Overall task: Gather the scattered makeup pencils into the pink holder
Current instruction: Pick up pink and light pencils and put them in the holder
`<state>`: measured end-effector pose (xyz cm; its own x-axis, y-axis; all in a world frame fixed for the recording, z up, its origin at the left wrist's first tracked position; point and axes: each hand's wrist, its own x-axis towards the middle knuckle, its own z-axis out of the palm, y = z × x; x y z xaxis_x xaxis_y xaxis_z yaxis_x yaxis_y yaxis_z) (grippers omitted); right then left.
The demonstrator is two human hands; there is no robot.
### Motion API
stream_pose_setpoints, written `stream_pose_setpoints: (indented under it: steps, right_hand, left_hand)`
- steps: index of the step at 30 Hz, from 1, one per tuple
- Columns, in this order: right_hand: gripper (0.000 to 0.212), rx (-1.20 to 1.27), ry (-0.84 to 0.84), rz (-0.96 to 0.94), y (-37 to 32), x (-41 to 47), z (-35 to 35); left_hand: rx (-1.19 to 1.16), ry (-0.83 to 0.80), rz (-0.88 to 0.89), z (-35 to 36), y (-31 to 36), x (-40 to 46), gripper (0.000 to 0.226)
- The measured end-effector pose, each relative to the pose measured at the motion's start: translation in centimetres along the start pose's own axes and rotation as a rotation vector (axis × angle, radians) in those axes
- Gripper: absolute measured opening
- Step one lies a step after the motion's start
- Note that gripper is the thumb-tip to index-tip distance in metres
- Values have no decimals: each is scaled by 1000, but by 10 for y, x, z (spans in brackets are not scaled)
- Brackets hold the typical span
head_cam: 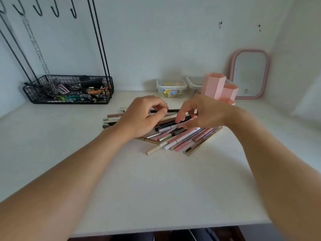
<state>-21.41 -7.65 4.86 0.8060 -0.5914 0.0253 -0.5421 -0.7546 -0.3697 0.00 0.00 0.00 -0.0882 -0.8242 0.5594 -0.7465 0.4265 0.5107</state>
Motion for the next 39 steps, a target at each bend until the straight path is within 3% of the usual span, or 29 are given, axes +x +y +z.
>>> stream_pose_setpoints:
  steps: [8,12,14,17,22,28,34,37,39]
  right_hand:
    - [10,-1,18,-12,-3,-1,5]
    - [6,154,391,-145,3,2,-7]
    - [6,400,568,-202,-2,0,-12]
    - [4,784,671,-208,-10,3,-5]
    - [3,1362,594,-118,-17,17,14]
    - [17,1636,440,-81,-23,23,30]
    - [26,1196,373,14,-23,18,33]
    - [28,986,479,99,-13,17,20]
    - [25,699,530,115,-2,9,3]
  left_hand:
    - [-38,3,-69,3,-1,-1,11]
    - [-170,24,-104,5,7,0,16]
    - [-267,30,-161,5,11,1,21]
    - [-399,42,-229,4,14,1,26]
    - [-587,-3,-315,-1,21,3,32]
    - [-490,-66,-283,3,20,3,23]
    - [-340,-58,-292,-1,14,-3,33]
    - [-310,-4,-266,-4,13,-1,33]
    - [-392,68,-291,-7,12,2,33]
